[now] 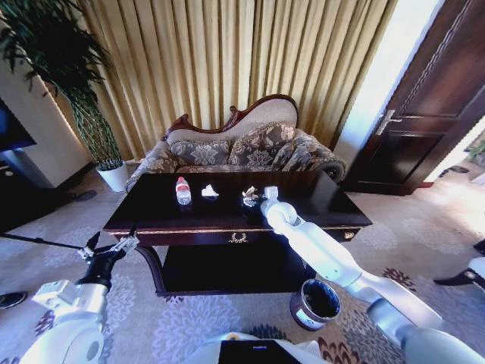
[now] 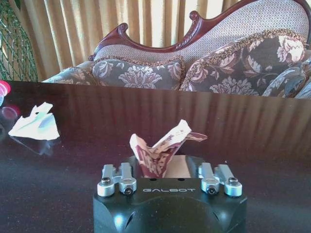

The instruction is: Move to the front of the table and place the trash on the table into the trash bin.

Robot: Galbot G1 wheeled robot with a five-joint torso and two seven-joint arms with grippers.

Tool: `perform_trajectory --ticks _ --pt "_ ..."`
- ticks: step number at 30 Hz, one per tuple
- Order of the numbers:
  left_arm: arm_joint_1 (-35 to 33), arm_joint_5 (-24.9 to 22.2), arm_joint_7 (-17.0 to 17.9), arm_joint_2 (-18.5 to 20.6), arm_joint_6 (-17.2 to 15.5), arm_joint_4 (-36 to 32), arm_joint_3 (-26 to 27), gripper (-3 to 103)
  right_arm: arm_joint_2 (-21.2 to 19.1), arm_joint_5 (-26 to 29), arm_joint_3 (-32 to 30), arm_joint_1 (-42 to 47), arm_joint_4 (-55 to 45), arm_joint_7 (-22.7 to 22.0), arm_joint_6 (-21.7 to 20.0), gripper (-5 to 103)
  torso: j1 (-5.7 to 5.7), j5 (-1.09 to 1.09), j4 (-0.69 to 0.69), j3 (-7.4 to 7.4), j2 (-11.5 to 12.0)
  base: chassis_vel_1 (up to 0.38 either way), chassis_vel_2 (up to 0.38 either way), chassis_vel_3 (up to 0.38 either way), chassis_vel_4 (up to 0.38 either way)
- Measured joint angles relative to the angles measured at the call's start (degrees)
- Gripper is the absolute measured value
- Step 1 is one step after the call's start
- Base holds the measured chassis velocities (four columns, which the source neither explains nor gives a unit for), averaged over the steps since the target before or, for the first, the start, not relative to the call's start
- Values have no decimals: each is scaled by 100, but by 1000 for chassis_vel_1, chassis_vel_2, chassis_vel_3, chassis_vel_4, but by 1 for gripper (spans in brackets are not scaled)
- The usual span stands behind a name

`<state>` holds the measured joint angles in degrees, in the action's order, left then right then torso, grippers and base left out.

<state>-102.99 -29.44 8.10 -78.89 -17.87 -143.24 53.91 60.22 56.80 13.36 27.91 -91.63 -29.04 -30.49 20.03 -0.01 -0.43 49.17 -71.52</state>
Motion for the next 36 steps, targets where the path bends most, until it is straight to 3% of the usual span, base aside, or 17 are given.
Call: perform_trajectory --ticks 2,4,9,10,11,13,16,23,30,36 --pt "-1 1 -1 13 1 0 -5 100 -46 -3 0 5 -36 -1 16 46 0 0 0 0 0 0 0 0 0" --pt "-1 2 -2 14 1 0 -9 100 -55 -3 0 5 -43 0 19 46 0 0 0 0 0 0 0 0 0" --pt "0 7 -2 21 1 0 -30 100 -119 -3 -18 22 -91 -4 101 24 0 0 0 0 0 0 0 0 0" --pt "0 7 -3 22 1 0 -31 100 -131 -2 -26 29 -101 -5 108 24 0 0 0 0 0 0 0 0 0" --pt "-2 8 -4 24 1 0 -31 100 -157 1 -51 52 -136 -7 122 14 0 0 0 0 0 0 0 0 0" --pt "-3 8 -4 24 1 0 -31 100 -168 1 -65 64 -152 -9 131 14 0 0 0 0 0 0 0 0 0" --pt "-5 9 -6 23 1 0 -34 100 -237 -17 -185 177 -293 -45 328 2 0 0 1 0 0 0 0 0 0" --pt "36 9 -7 21 1 0 -30 100 -580 -184 -751 665 -967 -77 695 0 0 1 0 0 0 0 0 0 0" --pt "88 19 -7 16 1 0 3 100 -1111 -492 -2121 2105 -2443 -73 905 0 0 1 -2 0 0 0 0 0 0" --pt "80 20 -7 35 1 0 35 100 -1072 -850 -2843 3122 -3155 -53 1010 0 0 0 1 -1 -1 0 0 0 0"
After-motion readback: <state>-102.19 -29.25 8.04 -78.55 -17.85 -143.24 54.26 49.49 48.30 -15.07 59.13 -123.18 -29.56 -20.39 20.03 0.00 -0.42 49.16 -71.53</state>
